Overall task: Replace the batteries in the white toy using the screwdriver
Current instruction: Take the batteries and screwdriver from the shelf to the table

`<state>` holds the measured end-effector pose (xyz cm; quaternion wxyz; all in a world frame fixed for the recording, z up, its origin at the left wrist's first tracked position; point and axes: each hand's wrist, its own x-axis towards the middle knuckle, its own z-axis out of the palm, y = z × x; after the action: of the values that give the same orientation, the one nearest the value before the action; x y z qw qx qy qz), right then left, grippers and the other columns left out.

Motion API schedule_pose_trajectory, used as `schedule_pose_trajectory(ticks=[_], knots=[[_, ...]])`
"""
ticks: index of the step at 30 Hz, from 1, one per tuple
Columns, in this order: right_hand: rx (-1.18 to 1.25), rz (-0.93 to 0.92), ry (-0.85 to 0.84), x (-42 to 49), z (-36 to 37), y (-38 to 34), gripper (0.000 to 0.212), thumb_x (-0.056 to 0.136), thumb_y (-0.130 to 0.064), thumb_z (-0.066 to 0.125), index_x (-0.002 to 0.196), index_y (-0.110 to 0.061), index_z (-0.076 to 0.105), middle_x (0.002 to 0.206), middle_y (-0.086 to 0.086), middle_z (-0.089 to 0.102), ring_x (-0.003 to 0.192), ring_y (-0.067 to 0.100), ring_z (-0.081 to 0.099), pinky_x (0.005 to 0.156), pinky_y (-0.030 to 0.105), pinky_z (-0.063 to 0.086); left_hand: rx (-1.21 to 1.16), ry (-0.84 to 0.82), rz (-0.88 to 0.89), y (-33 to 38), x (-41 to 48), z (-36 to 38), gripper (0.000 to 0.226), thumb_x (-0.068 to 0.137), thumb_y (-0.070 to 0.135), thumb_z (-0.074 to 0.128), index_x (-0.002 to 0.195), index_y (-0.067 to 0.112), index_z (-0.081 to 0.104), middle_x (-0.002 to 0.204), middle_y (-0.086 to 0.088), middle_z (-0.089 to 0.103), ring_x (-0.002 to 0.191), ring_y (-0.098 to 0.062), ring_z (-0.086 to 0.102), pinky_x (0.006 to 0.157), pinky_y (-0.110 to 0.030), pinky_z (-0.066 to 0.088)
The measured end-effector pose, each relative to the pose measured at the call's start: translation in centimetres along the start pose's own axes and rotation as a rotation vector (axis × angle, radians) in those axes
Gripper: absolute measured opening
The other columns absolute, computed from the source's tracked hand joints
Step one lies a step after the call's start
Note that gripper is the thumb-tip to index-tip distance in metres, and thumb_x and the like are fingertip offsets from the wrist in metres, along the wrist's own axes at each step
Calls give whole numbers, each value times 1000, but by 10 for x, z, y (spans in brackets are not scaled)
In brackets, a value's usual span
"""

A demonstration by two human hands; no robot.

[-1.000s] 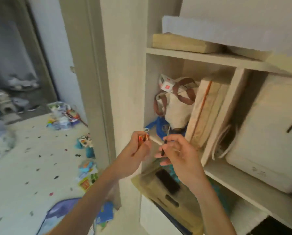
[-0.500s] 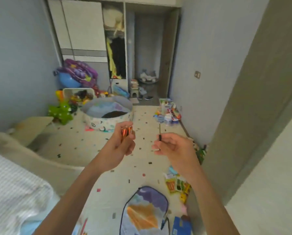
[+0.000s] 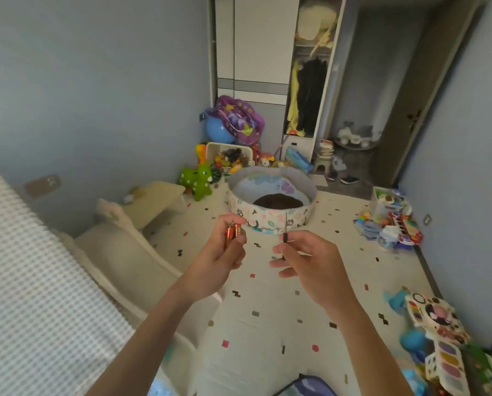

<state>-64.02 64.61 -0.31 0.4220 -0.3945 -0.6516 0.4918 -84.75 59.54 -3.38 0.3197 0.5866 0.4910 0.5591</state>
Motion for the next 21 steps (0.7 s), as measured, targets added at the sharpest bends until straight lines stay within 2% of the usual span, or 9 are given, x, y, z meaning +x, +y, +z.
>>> schedule_pose_trajectory(ticks=[5,9,11,15,18,21], knots=[[34,-20,-98,136,3,20,12,96,-3,64,104,-7,73,93,12,80,73,25,82,64,41,67,22,127,-31,-32,107,-19,30,113,8,43,137,26,39,92,-5,45,72,-23,40,62,-30,40],[23,-43,-210,245,9,25,11,96,-6,65,103,-8,72,92,9,81,73,25,82,63,38,67,38,203,-55,-58,198,-41,40,108,23,50,144,31,35,96,-4,49,72,-17,47,63,-24,45],[6,-51,-253,298,16,30,11,96,-7,65,103,-8,73,94,8,81,73,24,82,64,38,67,50,234,-59,-73,239,-52,42,105,24,50,143,31,35,95,2,52,72,-17,48,63,-25,45],[3,-40,-327,398,36,48,13,96,-7,64,105,-9,73,98,9,82,74,24,81,66,39,67,50,260,-65,-113,318,-77,39,112,10,46,145,26,33,94,6,53,73,-18,47,64,-26,45],[-5,-48,-362,477,61,65,13,97,-6,63,105,-9,72,95,12,81,74,24,82,64,37,66,68,307,-104,-153,377,-103,37,113,9,44,147,18,33,93,4,57,72,-12,54,69,-25,48],[33,-52,-387,563,95,78,13,97,-4,62,105,-9,71,94,14,80,74,29,81,66,43,66,75,349,-73,-196,444,-140,35,112,11,42,146,12,34,92,-5,61,76,-12,62,73,-28,52]])
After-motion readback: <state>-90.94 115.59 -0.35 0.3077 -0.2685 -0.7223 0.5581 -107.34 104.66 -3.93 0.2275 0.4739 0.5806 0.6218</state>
